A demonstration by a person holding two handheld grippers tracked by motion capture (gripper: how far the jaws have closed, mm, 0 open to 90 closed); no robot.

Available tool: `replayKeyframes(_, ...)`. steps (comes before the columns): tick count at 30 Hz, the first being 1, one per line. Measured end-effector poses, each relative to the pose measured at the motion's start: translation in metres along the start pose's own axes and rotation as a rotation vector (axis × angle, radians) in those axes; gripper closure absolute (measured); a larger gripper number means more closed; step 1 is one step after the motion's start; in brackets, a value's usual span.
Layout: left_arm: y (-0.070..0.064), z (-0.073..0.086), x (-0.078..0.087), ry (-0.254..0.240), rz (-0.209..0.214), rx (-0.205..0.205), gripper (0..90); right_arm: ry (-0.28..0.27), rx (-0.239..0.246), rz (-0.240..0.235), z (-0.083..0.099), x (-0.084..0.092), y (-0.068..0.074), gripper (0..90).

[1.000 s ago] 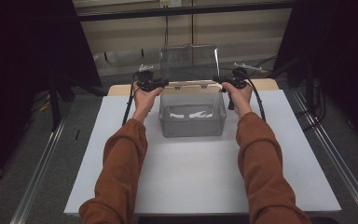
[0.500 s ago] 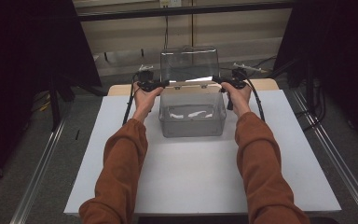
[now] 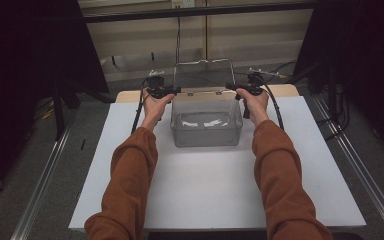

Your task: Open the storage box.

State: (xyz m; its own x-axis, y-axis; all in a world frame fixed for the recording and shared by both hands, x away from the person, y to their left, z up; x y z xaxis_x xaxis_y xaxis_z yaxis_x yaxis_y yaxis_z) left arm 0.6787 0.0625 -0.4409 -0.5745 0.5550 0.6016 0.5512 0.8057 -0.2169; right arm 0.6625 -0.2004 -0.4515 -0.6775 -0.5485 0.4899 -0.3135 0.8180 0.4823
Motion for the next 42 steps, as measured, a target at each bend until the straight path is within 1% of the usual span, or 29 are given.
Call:
replayKeyframes(2,0.000,0.000,0.000,-0.003,0.004,0.002,54.9,0.015,-0.007,0.000,0.001,-0.001,0.000,58.6)
replayKeyframes(4,0.000,0.001,-0.001,-0.003,0.007,0.008,54.3,0.024,-0.023,0.001,0.002,-0.002,0.000,57.5)
replayKeyframes(5,0.001,0.001,-0.001,-0.010,0.020,0.023,54.1,0.027,-0.027,-0.002,0.002,-0.002,0.000,57.0)
replayKeyframes(8,0.001,0.001,-0.002,-0.013,0.021,0.023,54.1,0.026,-0.038,-0.008,0.003,-0.003,-0.001,55.1)
replayKeyframes(9,0.002,0.002,-0.002,-0.011,0.022,0.027,54.0,0.029,-0.051,-0.015,0.003,-0.003,-0.002,53.7)
replayKeyframes(11,0.002,0.002,-0.002,-0.014,0.021,0.027,54.0,0.026,-0.061,-0.016,0.004,-0.004,-0.001,53.2)
replayKeyframes(14,0.002,0.002,-0.003,-0.020,0.021,0.027,54.0,0.026,-0.056,-0.011,0.004,-0.004,-0.001,52.3)
replayKeyframes(15,0.002,0.002,-0.004,-0.028,0.024,0.036,53.7,0.021,-0.065,-0.016,0.005,-0.005,-0.001,50.5)
replayKeyframes(16,0.002,0.003,-0.004,-0.025,0.025,0.035,53.7,0.021,-0.065,-0.016,0.005,-0.005,-0.001,50.5)
replayKeyframes(17,0.002,0.003,-0.004,-0.031,0.028,0.042,53.3,0.021,-0.077,-0.019,0.006,-0.005,-0.001,49.4)
replayKeyframes(18,0.003,0.003,-0.005,-0.032,0.029,0.042,53.2,0.019,-0.083,-0.020,0.006,-0.005,-0.002,47.7)
replayKeyframes(19,0.002,0.003,-0.005,-0.029,0.028,0.041,52.8,0.017,-0.094,-0.015,0.007,-0.006,-0.003,44.2)
replayKeyframes(20,0.002,0.003,-0.005,-0.029,0.027,0.039,52.8,0.017,-0.094,-0.015,0.007,-0.006,-0.003,44.2)
replayKeyframes(21,0.002,0.003,-0.005,-0.030,0.028,0.038,52.6,0.016,-0.090,-0.007,0.007,-0.007,-0.003,41.6)
replayKeyframes(22,0.002,0.003,-0.005,-0.031,0.025,0.032,51.6,0.008,-0.078,0.011,0.007,-0.007,-0.004,39.9)
replayKeyframes(23,0.003,0.003,-0.006,-0.027,0.017,0.030,48.5,0.005,-0.053,0.033,0.006,-0.007,-0.005,38.8)
replayKeyframes(24,0.004,0.003,-0.005,-0.039,0.023,0.045,46.0,0.001,-0.020,0.067,0.006,-0.008,-0.005,35.2)
replayKeyframes(25,0.004,0.003,-0.005,-0.039,0.023,0.045,45.5,0.001,-0.020,0.067,0.006,-0.008,-0.005,35.2)
replayKeyframes(27,0.005,0.004,-0.005,-0.029,0.012,0.028,44.4,-0.010,-0.008,0.069,0.005,-0.008,-0.005,36.6)
replayKeyframes(28,0.005,0.004,-0.004,-0.030,0.013,0.022,43.9,-0.020,0.007,0.074,0.004,-0.008,-0.005,36.5)
replayKeyframes(29,0.006,0.004,-0.003,-0.041,0.010,0.028,42.7,-0.025,0.017,0.077,0.004,-0.008,-0.004,36.0)
replayKeyframes(32,0.006,0.003,-0.002,-0.048,0.013,0.019,40.5,-0.040,0.031,0.088,0.002,-0.007,-0.004,33.6)
replayKeyframes(33,0.005,0.002,-0.001,-0.052,0.012,0.007,39.5,-0.049,0.038,0.093,0.000,-0.005,-0.004,31.2)
replayKeyframes(34,0.005,0.002,-0.001,-0.052,0.012,0.007,38.4,-0.049,0.038,0.093,0.000,-0.005,-0.004,31.2)
replayKeyframes(35,0.004,0.002,-0.001,-0.054,0.011,0.004,37.1,-0.062,0.050,0.099,-0.002,-0.003,-0.003,28.5)
replayKeyframes(36,0.003,0.001,0.000,-0.063,0.008,-0.002,36.1,-0.063,0.051,0.098,-0.002,-0.002,-0.002,28.2)
replayKeyframes(38,0.002,0.001,0.001,-0.063,0.007,-0.007,34.7,-0.062,0.056,0.099,-0.003,-0.001,-0.002,27.3)
replayKeyframes(39,0.000,0.001,0.002,-0.065,0.004,-0.013,31.5,-0.067,0.058,0.101,-0.003,0.001,-0.001,22.9)
replayKeyframes(42,-0.002,0.001,0.005,-0.071,-0.003,-0.024,29.4,-0.071,0.060,0.101,-0.003,0.003,-0.001,20.2)
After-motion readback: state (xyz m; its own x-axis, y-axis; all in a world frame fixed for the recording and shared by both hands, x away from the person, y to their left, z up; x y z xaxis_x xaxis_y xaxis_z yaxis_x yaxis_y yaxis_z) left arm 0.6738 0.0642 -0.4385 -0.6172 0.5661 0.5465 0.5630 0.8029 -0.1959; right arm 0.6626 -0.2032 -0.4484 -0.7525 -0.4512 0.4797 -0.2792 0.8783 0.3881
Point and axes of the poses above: each handheld gripper's, and its own axes: x roughly backward along the jaws, z roughly out of its underside, y roughly to its left, the point moved 8 cm from there along -x, roughly forward along the jaws, and after that the axes turned 9 degrees about y, right-handed, at the moved point
